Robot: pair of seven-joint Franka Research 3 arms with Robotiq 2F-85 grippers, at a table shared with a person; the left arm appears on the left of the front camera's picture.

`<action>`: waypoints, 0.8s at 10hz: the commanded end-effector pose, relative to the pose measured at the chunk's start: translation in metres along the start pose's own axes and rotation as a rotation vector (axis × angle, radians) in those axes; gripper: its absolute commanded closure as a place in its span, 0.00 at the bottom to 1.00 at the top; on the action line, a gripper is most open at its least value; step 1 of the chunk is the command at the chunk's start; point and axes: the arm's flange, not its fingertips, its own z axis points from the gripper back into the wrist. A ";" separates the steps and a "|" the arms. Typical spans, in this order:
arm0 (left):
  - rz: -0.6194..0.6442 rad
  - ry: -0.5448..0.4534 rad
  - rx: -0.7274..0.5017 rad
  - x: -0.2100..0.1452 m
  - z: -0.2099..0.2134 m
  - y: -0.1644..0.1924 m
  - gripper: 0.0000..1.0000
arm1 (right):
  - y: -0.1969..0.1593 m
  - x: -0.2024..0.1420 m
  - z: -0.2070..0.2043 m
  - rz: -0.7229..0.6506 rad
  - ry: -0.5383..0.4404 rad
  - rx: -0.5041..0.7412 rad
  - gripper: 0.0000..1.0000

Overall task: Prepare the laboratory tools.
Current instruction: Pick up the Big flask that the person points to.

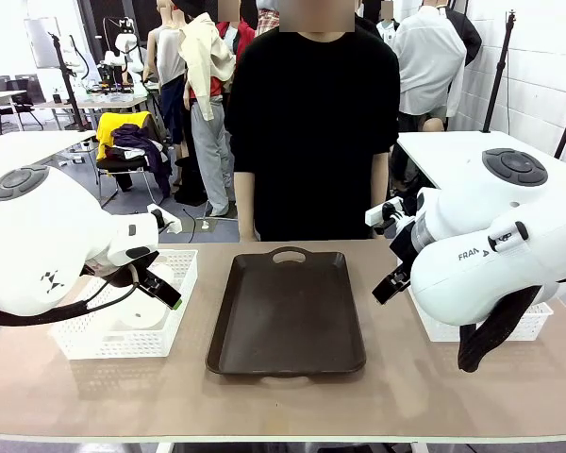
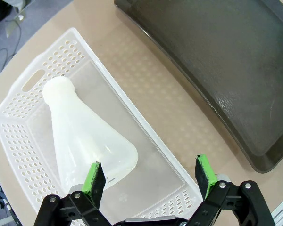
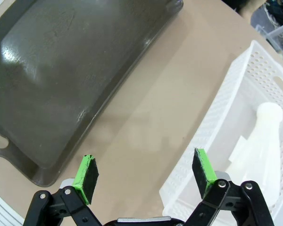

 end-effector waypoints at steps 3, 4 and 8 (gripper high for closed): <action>0.003 -0.001 0.000 0.000 0.000 0.001 0.00 | 0.000 0.000 0.000 -0.001 0.000 0.000 0.00; 0.003 -0.001 0.000 0.000 0.000 0.001 0.00 | 0.000 0.000 0.000 -0.001 0.000 0.000 0.00; -0.011 -0.056 -0.012 0.008 0.025 0.004 0.00 | -0.008 0.000 0.028 0.012 -0.086 0.046 0.00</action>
